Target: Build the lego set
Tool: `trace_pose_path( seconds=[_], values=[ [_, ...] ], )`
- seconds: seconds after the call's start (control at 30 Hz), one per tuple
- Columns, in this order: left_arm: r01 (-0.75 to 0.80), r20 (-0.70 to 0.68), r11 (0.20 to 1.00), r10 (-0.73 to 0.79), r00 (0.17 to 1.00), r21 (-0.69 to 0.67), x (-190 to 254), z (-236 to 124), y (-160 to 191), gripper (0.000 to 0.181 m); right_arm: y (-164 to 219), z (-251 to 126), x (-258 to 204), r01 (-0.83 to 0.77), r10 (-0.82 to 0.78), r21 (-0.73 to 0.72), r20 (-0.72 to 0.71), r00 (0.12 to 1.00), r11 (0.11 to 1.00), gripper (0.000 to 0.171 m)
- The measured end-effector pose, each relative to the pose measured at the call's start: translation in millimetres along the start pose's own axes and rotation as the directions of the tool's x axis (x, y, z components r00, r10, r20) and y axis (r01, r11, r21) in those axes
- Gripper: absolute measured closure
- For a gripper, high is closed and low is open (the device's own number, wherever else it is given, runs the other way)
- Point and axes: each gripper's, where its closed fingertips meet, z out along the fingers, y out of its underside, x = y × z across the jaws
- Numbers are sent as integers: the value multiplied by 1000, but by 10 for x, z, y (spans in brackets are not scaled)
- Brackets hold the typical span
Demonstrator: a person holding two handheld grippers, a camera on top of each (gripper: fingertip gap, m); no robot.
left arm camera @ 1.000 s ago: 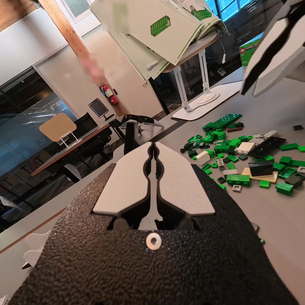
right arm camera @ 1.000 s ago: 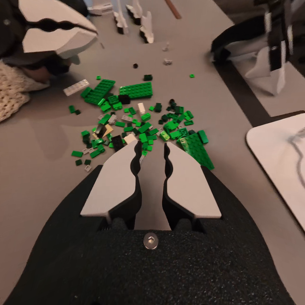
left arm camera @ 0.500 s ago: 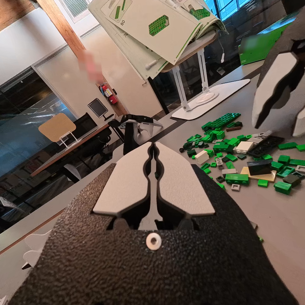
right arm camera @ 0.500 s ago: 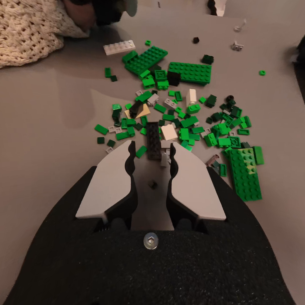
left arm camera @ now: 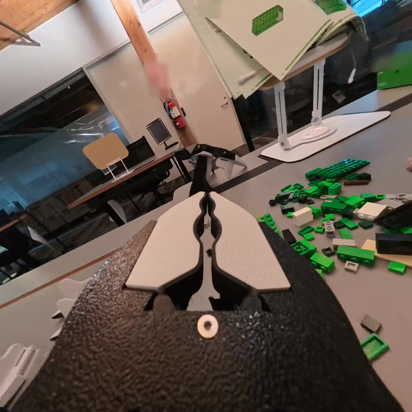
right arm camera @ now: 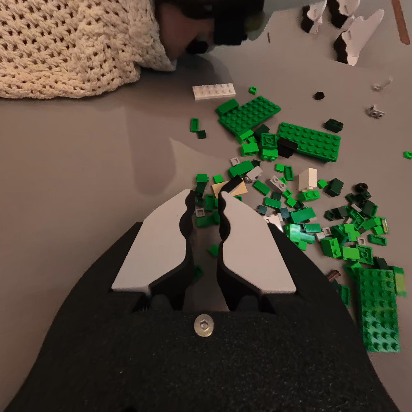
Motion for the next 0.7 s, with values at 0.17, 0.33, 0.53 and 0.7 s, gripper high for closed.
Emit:
trace_pose_path(
  seconds=[0.17, 0.33, 0.53, 0.7],
  values=[
    [16, 4, 1000, -16, 1000, 2, -23, -2, 5, 181, 35, 91, -26, -3, 3, -47, -5, 1000, 999, 152],
    [1, 12, 1000, 0, 1000, -9, -25, 4, 19, 181, 74, 133, -25, 0, -1, -74, -14, 1000, 997, 159],
    [31, 43, 999, -30, 999, -25, -97, 2, 52, 181, 97, 104, -3, 0, -2, -75, -17, 1000, 997, 166],
    [66, 86, 997, -62, 994, -44, -192, -4, 99, 181, 58, -11, 86, -41, 40, -19, -34, 999, 999, 166]
  ],
)
